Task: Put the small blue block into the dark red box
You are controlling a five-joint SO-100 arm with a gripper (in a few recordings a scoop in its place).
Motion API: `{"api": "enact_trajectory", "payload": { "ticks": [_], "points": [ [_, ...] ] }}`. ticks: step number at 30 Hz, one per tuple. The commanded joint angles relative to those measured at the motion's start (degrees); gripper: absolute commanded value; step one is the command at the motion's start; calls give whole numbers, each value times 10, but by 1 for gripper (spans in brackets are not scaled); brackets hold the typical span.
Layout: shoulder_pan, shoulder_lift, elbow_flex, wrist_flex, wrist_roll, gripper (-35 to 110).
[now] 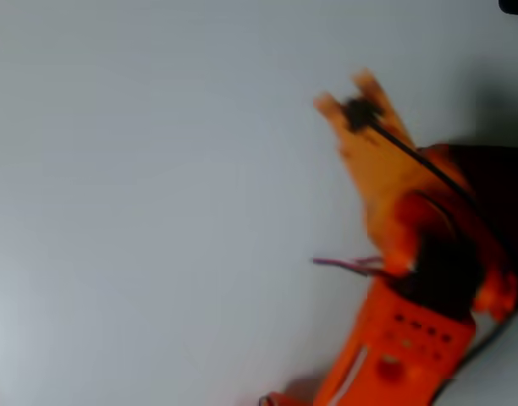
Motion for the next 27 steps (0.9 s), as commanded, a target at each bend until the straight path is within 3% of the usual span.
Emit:
{"api": "enact_trajectory", "payload": {
  "ticks": [1,8,16,21,27],
  "points": [
    [106,60,105,-78,-40,0],
    [196,-64,106,-179,-94,0],
    [223,-180,39,-163,-107,17],
    [206,-84,73,-120,-127,17],
    [120,179,238,-103,-209,13]
  ]
}}
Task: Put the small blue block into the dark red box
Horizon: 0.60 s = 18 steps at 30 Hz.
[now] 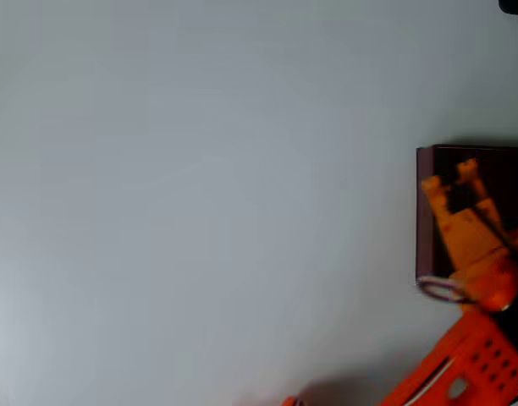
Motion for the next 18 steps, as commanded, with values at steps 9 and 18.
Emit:
{"api": "enact_trajectory", "payload": {
  "ticks": [9,18],
  "points": [
    [-330,602,355,21,-68,0],
    [-579,889,580,59,-105,0]
  ]
}}
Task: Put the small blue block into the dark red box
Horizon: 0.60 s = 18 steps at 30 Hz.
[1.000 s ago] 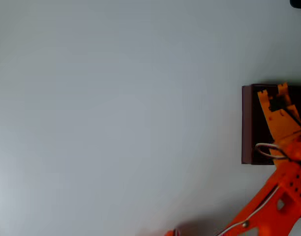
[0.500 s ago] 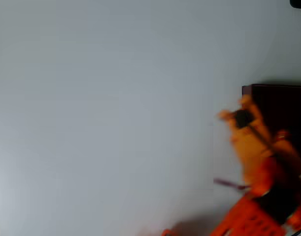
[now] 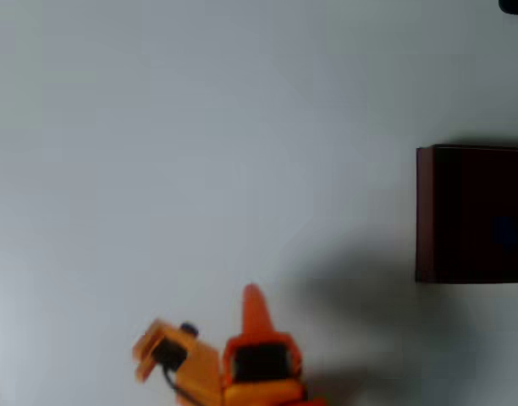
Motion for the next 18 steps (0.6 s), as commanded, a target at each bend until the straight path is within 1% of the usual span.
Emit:
{"api": "enact_trajectory", "payload": {
  "ticks": [1,5,9,12,18],
  "points": [
    [-86,36,48,5,-18,0],
    [-142,36,90,17,-49,0],
    [-186,37,143,2,-49,0],
    [-195,37,183,-4,-40,0],
    [-202,38,186,-6,-40,0]
  ]
}}
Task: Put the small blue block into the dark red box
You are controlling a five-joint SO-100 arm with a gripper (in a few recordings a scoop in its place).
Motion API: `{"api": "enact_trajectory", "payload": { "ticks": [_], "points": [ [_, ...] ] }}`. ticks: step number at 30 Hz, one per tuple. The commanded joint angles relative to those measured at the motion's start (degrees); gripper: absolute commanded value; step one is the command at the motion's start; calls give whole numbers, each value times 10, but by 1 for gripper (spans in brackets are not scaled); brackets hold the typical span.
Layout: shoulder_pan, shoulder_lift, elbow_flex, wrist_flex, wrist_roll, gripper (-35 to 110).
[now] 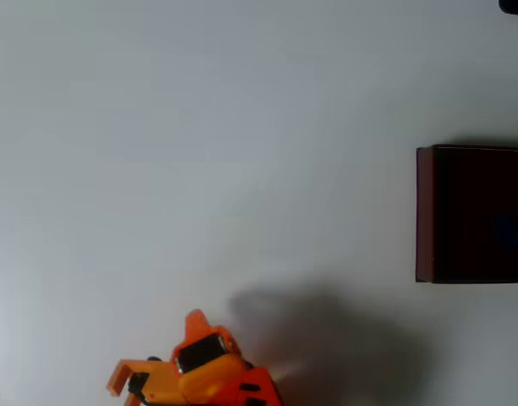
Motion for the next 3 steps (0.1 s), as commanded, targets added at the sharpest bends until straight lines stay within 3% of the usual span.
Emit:
{"api": "enact_trajectory", "payload": {
  "ticks": [1,3],
  "points": [
    [-13,4,4,3,-5,0],
    [-12,4,4,3,-4,0]
  ]
}}
